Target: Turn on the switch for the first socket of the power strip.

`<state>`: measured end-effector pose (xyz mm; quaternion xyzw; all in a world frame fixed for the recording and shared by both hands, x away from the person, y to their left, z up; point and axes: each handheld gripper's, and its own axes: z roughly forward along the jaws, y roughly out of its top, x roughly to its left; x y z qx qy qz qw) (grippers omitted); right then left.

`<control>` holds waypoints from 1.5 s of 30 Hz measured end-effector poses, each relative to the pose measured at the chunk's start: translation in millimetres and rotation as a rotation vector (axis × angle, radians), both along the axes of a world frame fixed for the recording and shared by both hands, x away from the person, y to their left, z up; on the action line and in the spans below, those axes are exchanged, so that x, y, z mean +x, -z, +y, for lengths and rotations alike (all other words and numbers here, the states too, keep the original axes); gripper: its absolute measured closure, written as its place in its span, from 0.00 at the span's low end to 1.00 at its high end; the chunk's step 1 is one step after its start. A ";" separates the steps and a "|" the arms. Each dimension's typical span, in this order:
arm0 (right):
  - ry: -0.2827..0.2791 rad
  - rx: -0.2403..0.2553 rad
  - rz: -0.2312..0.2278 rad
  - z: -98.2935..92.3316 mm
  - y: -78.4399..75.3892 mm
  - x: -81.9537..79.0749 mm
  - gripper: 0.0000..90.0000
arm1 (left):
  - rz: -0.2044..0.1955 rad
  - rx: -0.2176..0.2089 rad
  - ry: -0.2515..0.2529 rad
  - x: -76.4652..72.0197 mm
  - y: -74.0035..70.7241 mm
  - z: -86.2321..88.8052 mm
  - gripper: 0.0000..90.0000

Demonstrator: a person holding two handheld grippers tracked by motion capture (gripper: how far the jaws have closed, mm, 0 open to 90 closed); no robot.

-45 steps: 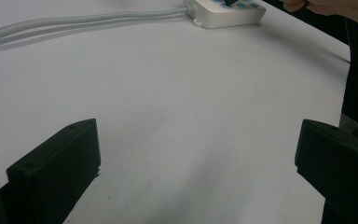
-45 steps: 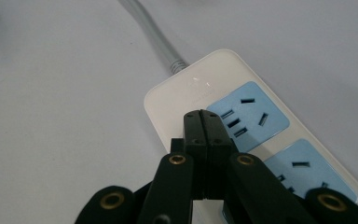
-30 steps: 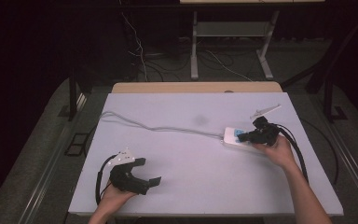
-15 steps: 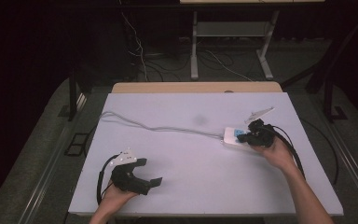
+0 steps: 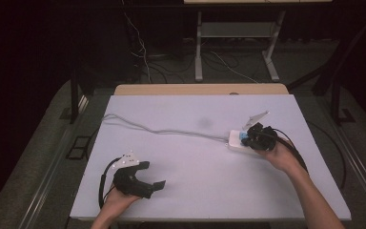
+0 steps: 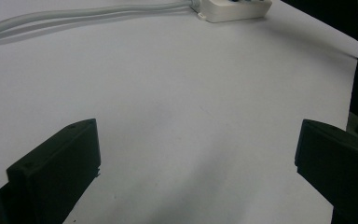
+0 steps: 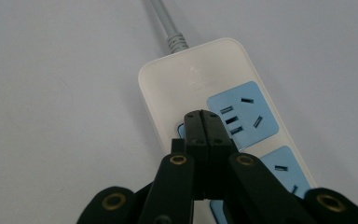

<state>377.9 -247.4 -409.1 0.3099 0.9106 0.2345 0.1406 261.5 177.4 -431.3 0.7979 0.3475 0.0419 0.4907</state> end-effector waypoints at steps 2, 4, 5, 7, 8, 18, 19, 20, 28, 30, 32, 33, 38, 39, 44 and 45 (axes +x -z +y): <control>0.002 0.026 0.019 -3.5 -0.1 2.5 1.00 | 0.001 0.001 -0.005 0.3 0.0 1.4 0.00; 0.010 0.064 0.044 -7.8 0.1 5.6 1.00 | 0.006 -0.005 -0.012 0.7 0.4 2.5 0.00; 0.010 0.064 0.044 -7.8 0.1 5.6 1.00 | 0.008 -0.006 -0.013 0.9 0.6 2.7 0.00; 0.014 0.072 0.054 -8.3 -0.1 6.2 1.00 | 0.011 -0.009 -0.012 1.7 1.0 3.0 0.00; 0.012 0.074 0.060 -8.8 -0.4 6.9 1.00 | 0.012 -0.009 -0.011 2.0 1.1 2.9 0.00; 0.022 0.157 0.096 -11.9 -1.7 10.8 1.00 | 0.008 -0.009 -0.011 -0.1 0.3 2.3 0.00; 0.024 0.165 0.095 -11.8 -2.8 11.1 1.00 | 0.009 -0.011 -0.011 -0.2 0.2 2.4 0.00; 0.028 0.169 0.097 -11.7 -4.0 11.1 1.00 | 0.008 -0.011 -0.013 -0.2 0.2 2.6 0.00; 0.044 0.209 0.082 -12.7 -14.1 10.5 1.00 | 0.007 -0.015 -0.011 -1.6 -0.2 1.6 0.00; 0.045 0.218 0.078 -13.3 -16.0 9.3 1.00 | 0.007 -0.015 -0.012 -1.9 -0.1 1.3 0.00; 0.053 0.230 0.075 -14.8 -19.7 6.4 1.00 | 0.008 -0.013 -0.010 -1.8 0.0 1.1 0.00; 0.053 0.230 0.075 -14.8 -19.7 6.4 1.00 | 0.008 -0.013 -0.010 -1.7 0.1 0.9 0.00; 0.074 0.272 0.070 -20.9 -26.8 0.8 0.99 | 0.007 -0.017 -0.012 -2.5 0.0 0.6 0.00; 0.079 0.284 0.070 -22.3 -29.4 -1.3 0.99 | 0.008 -0.017 -0.012 -2.7 -0.1 0.5 0.00; 0.091 0.323 0.066 -28.7 -39.9 -10.4 0.97 | 0.009 -0.017 -0.012 -2.8 -0.2 0.3 0.00; 0.101 0.335 0.067 -31.6 -43.3 -14.3 0.93 | 0.008 -0.018 -0.012 -2.8 -0.1 0.4 0.00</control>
